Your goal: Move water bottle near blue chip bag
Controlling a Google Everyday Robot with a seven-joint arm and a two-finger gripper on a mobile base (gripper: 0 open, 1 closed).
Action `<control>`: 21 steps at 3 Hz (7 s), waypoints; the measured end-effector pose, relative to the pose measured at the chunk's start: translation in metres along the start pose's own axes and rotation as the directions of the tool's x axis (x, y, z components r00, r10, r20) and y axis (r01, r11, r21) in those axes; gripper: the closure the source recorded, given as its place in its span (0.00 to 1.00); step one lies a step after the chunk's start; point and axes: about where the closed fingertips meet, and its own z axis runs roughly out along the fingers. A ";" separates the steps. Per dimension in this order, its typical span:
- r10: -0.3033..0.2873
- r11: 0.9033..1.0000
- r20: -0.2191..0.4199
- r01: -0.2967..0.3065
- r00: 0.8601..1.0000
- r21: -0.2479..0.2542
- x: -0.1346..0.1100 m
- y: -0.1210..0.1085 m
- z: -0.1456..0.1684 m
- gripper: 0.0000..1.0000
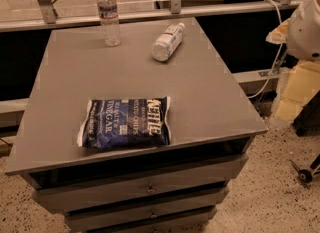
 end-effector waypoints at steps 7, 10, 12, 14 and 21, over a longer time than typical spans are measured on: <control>-0.103 0.990 0.453 0.048 0.885 0.131 -0.229 -0.092 0.072 0.00; 0.035 0.961 0.720 -0.221 0.693 0.165 -0.289 -0.181 0.151 0.00; 0.068 0.939 0.836 -0.317 0.545 0.131 -0.360 -0.275 0.172 0.00; 0.074 0.954 0.851 -0.285 0.520 0.091 -0.410 -0.298 0.182 0.00; 0.043 0.992 0.859 -0.127 0.510 0.025 -0.343 -0.137 0.114 1.00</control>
Offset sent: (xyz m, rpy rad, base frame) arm 0.0007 0.0028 -0.0033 0.0326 -0.0074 0.0182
